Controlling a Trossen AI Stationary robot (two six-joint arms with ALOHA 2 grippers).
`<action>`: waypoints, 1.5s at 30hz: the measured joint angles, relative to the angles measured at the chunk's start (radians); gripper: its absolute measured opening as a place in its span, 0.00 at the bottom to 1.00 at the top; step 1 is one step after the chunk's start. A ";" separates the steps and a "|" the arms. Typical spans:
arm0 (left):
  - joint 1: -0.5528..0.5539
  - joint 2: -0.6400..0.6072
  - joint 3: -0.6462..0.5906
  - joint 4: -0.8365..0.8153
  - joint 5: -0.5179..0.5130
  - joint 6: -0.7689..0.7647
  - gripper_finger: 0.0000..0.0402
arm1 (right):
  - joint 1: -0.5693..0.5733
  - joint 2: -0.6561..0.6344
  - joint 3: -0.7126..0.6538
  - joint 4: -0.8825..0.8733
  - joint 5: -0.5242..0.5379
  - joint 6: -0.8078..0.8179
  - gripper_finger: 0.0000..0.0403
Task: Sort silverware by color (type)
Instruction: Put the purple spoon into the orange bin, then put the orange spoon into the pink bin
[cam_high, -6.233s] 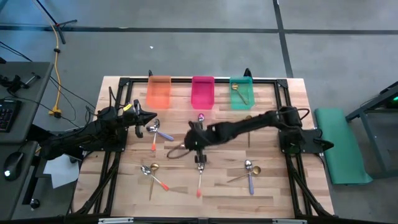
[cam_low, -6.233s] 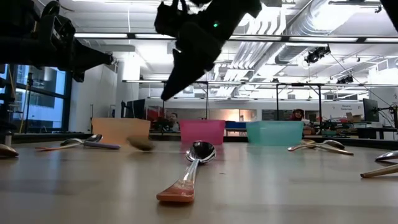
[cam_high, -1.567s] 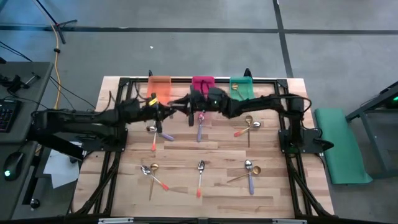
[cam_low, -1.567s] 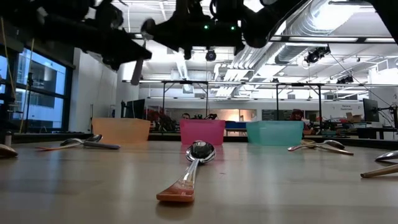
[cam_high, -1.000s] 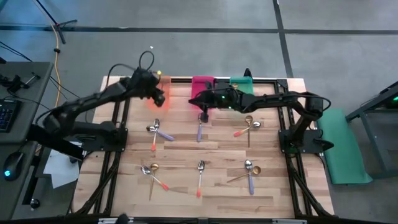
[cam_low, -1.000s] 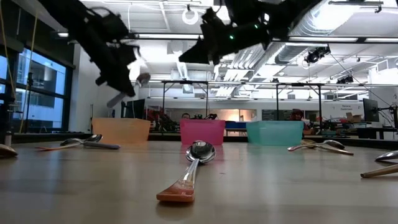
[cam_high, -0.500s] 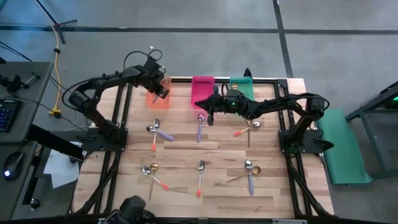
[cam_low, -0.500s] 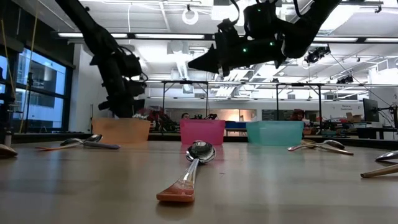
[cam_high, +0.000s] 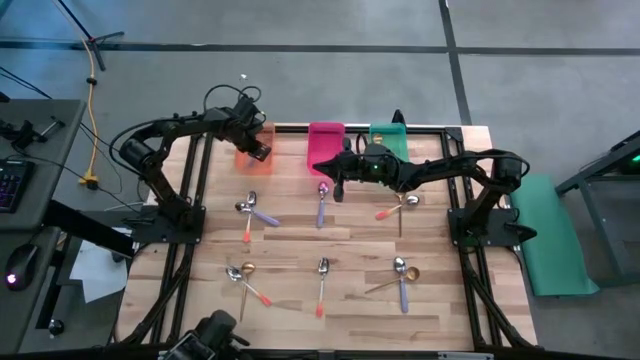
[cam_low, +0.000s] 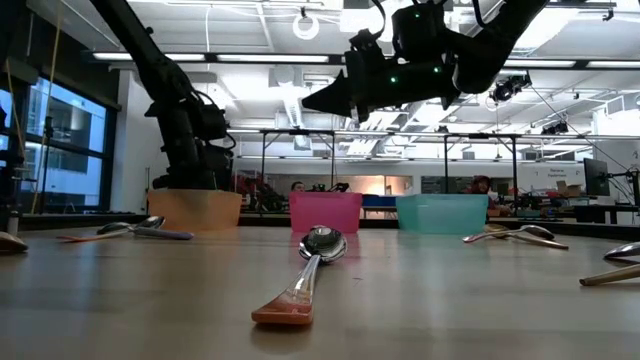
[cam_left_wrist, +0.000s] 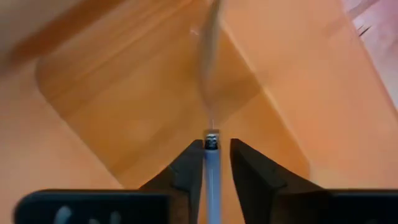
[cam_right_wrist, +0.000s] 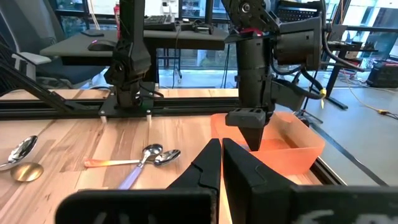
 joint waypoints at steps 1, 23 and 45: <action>0.000 -0.002 0.000 0.000 -0.003 0.001 0.21 | 0.000 0.000 0.000 0.000 0.000 0.000 0.00; -0.228 -0.729 -0.486 0.473 -0.039 -0.015 0.01 | 0.058 0.000 0.000 -0.069 0.047 -0.181 0.00; -0.561 -1.123 -0.953 0.990 -0.043 -0.007 0.01 | 0.338 0.160 0.115 -0.163 0.210 0.174 0.00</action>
